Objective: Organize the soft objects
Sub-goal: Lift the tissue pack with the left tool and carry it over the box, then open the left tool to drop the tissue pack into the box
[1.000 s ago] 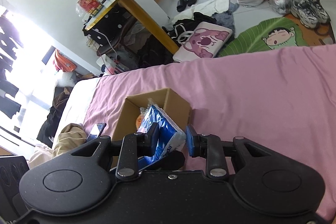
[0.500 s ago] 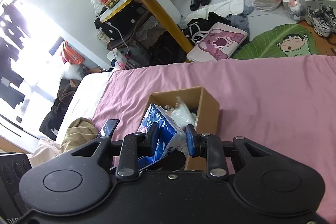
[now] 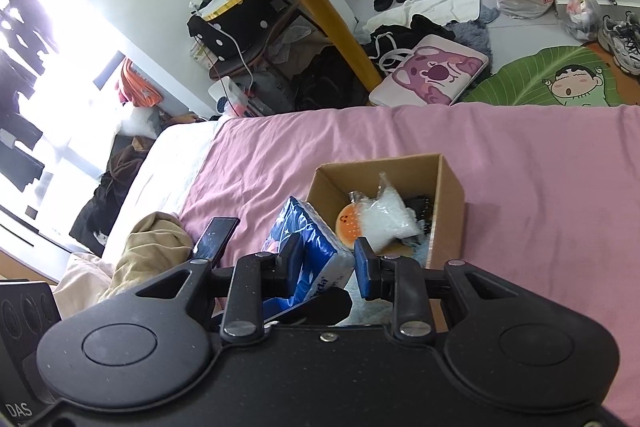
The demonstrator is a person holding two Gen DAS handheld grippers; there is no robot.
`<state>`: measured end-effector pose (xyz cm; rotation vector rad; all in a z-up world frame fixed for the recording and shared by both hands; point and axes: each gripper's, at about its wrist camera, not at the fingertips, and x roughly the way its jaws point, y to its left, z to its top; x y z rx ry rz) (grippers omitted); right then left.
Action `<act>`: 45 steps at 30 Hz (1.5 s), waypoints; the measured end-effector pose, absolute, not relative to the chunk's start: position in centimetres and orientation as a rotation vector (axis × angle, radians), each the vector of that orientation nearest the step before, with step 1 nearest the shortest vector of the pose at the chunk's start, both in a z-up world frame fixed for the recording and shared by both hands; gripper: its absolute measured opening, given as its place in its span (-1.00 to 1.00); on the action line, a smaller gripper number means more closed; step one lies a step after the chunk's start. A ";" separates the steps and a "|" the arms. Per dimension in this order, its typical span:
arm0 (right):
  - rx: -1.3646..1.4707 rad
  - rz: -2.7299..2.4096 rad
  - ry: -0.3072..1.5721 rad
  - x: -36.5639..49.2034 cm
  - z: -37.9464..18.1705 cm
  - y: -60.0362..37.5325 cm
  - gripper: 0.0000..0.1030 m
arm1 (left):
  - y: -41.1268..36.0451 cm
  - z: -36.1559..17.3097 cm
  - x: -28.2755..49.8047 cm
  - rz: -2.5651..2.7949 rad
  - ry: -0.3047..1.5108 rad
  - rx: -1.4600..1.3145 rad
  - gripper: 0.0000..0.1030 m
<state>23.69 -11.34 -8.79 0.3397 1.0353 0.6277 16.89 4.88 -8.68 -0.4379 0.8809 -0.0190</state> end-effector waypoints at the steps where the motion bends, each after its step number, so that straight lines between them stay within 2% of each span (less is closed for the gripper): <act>1: 0.338 0.627 1.038 23.7 -8.9 -11.0 -0.46 | 5.2 -8.8 16.9 -0.017 0.883 -0.440 -0.26; 11: 0.311 0.610 1.069 23.8 -10.3 -8.3 -0.46 | 7.9 -10.5 16.9 0.014 0.918 -0.493 -0.25; 18: 0.336 0.610 1.106 24.0 -11.2 -7.7 -0.33 | 9.0 -11.2 17.2 0.077 0.974 -0.465 -0.11; 20: 0.347 0.602 1.104 24.0 -11.3 -7.9 -0.22 | 9.3 -11.2 17.1 0.097 0.978 -0.459 0.04; 24: 0.349 0.590 1.099 23.7 -11.0 -8.7 -0.17 | 9.4 -10.6 16.8 0.118 0.972 -0.442 0.17; 26: 0.320 0.580 1.090 23.4 -10.6 -9.0 0.02 | 9.2 -10.2 16.7 0.121 0.975 -0.434 0.36; 32: 0.234 0.526 1.041 22.0 -8.8 -10.7 0.35 | 8.1 -9.0 16.2 0.128 0.972 -0.392 0.60; 37: 0.128 0.465 0.974 20.4 -7.5 -11.9 0.59 | 6.9 -8.4 15.7 0.124 0.975 -0.356 0.65; 45: 0.094 0.419 0.932 18.7 -6.3 -14.6 0.70 | 5.4 -7.0 14.3 0.127 0.968 -0.306 0.73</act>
